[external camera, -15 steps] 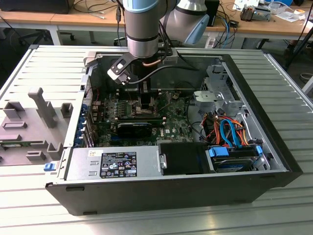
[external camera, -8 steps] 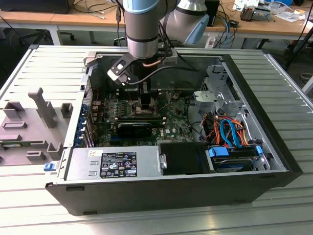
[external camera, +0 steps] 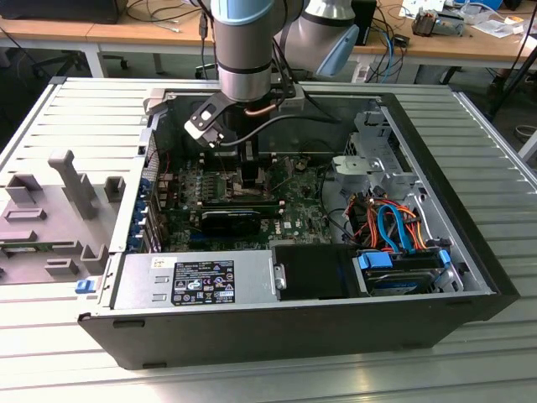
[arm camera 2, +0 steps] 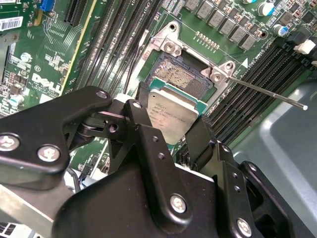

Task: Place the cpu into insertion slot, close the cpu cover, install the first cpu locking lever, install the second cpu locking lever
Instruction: 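Place the cpu into insertion slot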

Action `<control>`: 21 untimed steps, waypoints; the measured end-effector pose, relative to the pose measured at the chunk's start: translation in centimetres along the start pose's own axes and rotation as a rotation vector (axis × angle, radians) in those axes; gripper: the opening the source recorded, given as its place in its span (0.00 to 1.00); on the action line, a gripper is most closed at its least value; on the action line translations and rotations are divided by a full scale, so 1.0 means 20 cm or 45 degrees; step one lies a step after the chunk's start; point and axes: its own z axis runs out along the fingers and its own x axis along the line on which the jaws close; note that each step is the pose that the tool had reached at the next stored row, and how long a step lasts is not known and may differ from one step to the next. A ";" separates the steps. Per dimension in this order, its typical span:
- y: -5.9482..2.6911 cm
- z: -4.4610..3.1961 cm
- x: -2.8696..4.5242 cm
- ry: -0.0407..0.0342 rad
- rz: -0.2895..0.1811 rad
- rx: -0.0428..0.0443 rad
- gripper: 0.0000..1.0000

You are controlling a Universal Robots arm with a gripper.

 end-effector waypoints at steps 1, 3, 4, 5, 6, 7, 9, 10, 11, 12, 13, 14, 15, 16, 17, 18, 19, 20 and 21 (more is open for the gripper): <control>0.000 0.001 0.000 -0.0001 0.000 0.000 0.54; 0.000 0.004 0.000 0.0000 0.000 0.000 0.54; 0.000 0.006 0.000 0.0000 0.000 0.000 0.54; 0.000 0.007 0.000 -0.0001 0.000 0.000 0.54; 0.000 0.008 0.000 0.0000 0.000 0.000 0.54; 0.000 0.010 0.000 0.0000 0.000 0.000 0.54; -0.001 0.013 0.000 -0.0001 0.000 0.000 0.54; -0.001 0.014 0.000 0.0000 0.000 0.000 0.54; -0.001 0.015 0.000 -0.0001 0.000 0.000 0.54; -0.001 0.017 0.000 0.0000 0.000 0.000 0.54; -0.001 0.018 0.000 0.0000 0.000 0.000 0.54; -0.001 0.019 0.000 0.0000 0.000 0.000 0.54; -0.001 0.020 0.000 -0.0001 0.000 0.000 0.54; -0.001 0.021 0.000 0.0000 0.000 0.000 0.54; -0.001 0.023 0.000 -0.0001 0.000 0.000 0.54; -0.001 0.024 0.001 0.0000 0.000 0.000 0.54; -0.001 0.026 0.001 0.0000 0.000 0.000 0.54; -0.001 0.027 0.001 0.0000 0.000 0.000 0.54; -0.001 0.028 0.001 0.0000 0.000 0.000 0.54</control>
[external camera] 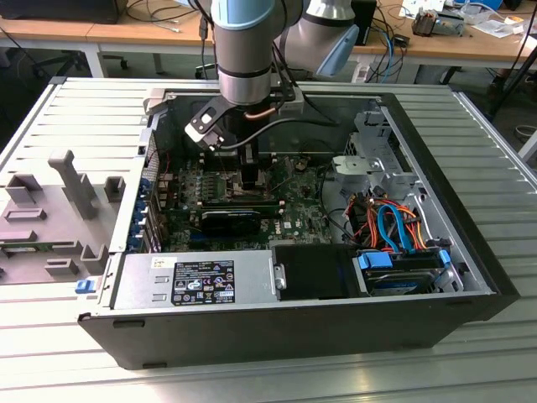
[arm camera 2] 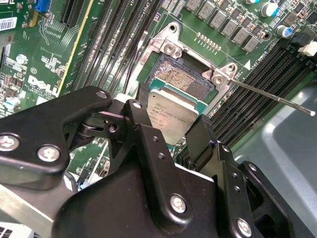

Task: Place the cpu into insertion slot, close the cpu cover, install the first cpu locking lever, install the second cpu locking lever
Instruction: 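Place the cpu into insertion slot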

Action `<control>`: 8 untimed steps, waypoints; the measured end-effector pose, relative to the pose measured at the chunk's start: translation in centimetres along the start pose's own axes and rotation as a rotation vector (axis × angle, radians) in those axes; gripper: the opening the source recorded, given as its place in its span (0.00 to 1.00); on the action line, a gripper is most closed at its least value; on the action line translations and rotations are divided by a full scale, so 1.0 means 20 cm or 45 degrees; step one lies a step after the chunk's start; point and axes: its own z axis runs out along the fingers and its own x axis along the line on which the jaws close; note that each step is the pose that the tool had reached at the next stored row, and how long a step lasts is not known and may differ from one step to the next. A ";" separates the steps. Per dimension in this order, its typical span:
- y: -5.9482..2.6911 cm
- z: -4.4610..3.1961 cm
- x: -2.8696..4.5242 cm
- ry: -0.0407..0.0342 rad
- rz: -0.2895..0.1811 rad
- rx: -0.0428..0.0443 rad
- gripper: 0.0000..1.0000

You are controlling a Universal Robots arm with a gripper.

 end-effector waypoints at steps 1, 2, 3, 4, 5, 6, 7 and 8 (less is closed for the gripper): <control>0.000 0.001 0.000 -0.0001 0.000 0.000 0.54; 0.000 0.003 0.000 -0.0001 0.000 0.000 0.54; 0.000 0.003 0.000 -0.0001 0.000 0.000 0.54; 0.000 0.005 0.000 -0.0001 0.000 0.000 0.54; 0.000 0.007 0.000 0.0000 0.000 0.000 0.54; 0.000 0.008 0.000 0.0000 0.000 0.000 0.54; 0.000 0.010 0.000 -0.0001 0.000 0.000 0.54; -0.001 0.012 0.000 -0.0001 0.000 0.000 0.54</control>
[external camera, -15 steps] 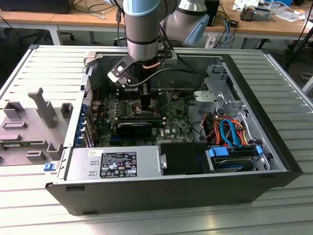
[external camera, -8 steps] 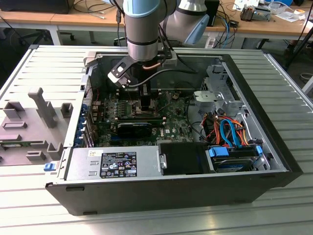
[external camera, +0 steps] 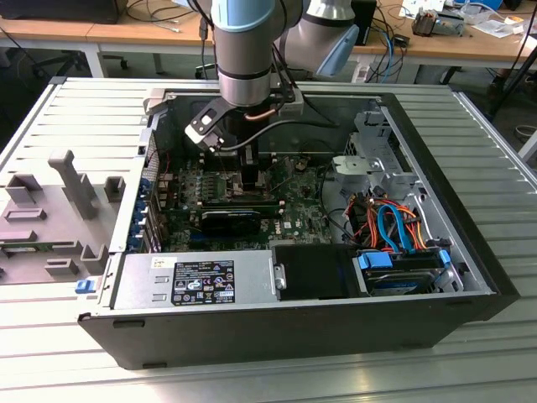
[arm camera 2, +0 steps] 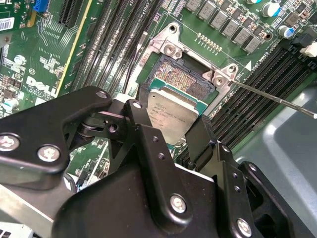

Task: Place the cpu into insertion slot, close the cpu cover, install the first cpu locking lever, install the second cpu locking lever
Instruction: 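Place the cpu into insertion slot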

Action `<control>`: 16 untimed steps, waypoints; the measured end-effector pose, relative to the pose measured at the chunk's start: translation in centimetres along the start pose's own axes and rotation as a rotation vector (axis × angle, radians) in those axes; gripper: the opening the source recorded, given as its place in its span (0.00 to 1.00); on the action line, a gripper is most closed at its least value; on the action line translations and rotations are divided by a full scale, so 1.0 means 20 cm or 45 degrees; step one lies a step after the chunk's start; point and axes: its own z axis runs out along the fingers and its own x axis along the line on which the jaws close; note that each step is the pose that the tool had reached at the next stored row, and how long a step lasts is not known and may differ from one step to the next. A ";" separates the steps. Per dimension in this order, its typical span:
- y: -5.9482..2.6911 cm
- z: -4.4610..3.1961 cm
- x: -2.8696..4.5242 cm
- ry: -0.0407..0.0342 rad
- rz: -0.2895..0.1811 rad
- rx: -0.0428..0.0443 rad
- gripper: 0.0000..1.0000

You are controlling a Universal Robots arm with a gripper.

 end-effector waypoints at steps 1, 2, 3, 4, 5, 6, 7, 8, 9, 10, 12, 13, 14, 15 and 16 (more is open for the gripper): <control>0.000 0.001 0.000 0.0000 0.000 0.000 0.54; 0.000 0.004 0.000 0.0000 0.000 0.000 0.54; 0.000 0.006 0.000 0.0000 0.000 0.000 0.54; 0.000 0.008 0.000 0.0000 0.000 0.000 0.54; -0.001 0.011 0.000 0.0000 0.000 0.000 0.54; -0.001 0.012 0.000 0.0000 0.000 0.000 0.54; -0.001 0.013 0.000 0.0000 0.000 0.000 0.54; -0.001 0.015 0.000 -0.0001 0.000 0.000 0.54; -0.001 0.017 0.000 0.0000 0.000 0.000 0.54; -0.001 0.018 0.000 -0.0001 0.000 0.000 0.54; -0.001 0.022 0.000 -0.0001 0.000 0.000 0.54; -0.001 0.023 0.001 0.0000 0.000 0.000 0.54; -0.001 0.024 0.001 0.0000 0.000 0.000 0.54; -0.001 0.025 0.001 0.0000 0.000 0.000 0.54; -0.001 0.027 0.001 0.0000 0.000 0.000 0.54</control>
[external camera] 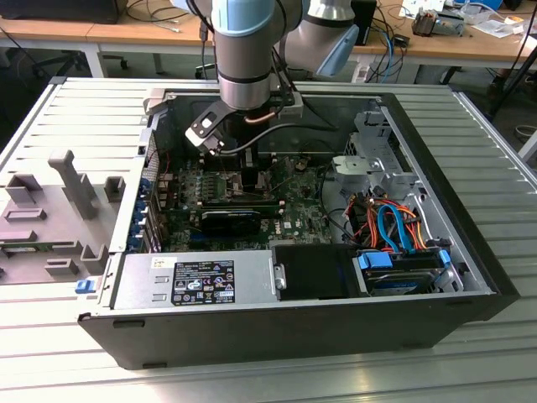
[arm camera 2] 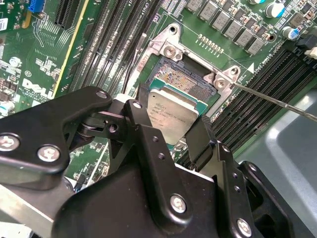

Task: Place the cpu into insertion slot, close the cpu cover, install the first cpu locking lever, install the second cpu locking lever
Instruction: 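Place the cpu into insertion slot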

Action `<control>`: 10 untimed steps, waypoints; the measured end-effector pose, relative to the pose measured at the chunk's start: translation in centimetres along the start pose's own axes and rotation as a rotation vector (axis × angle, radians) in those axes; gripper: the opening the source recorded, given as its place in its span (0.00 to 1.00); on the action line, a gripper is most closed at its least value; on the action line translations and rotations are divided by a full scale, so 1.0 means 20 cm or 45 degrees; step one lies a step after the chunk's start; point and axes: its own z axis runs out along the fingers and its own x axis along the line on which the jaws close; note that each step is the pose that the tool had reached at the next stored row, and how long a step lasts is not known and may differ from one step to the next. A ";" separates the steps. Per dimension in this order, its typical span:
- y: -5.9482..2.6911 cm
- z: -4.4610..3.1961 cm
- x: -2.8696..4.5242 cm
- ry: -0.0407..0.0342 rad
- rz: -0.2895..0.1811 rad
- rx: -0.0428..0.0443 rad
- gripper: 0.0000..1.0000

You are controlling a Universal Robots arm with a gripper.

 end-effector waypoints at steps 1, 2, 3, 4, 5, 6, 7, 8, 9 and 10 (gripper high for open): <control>0.000 0.002 0.000 0.0000 0.000 0.000 0.54; 0.000 0.003 0.000 0.0000 0.000 0.000 0.54; 0.000 0.004 0.000 0.0000 0.000 0.000 0.54; 0.000 0.006 0.000 0.0000 0.000 0.000 0.54; 0.000 0.007 0.000 0.0001 0.000 0.000 0.54; 0.000 0.009 0.000 0.0000 0.000 0.000 0.54; 0.000 0.010 0.000 0.0000 0.000 0.000 0.54; -0.001 0.012 0.000 0.0000 0.000 0.000 0.54; -0.001 0.013 0.000 0.0000 0.000 0.000 0.54; -0.001 0.015 0.000 0.0001 0.000 0.000 0.54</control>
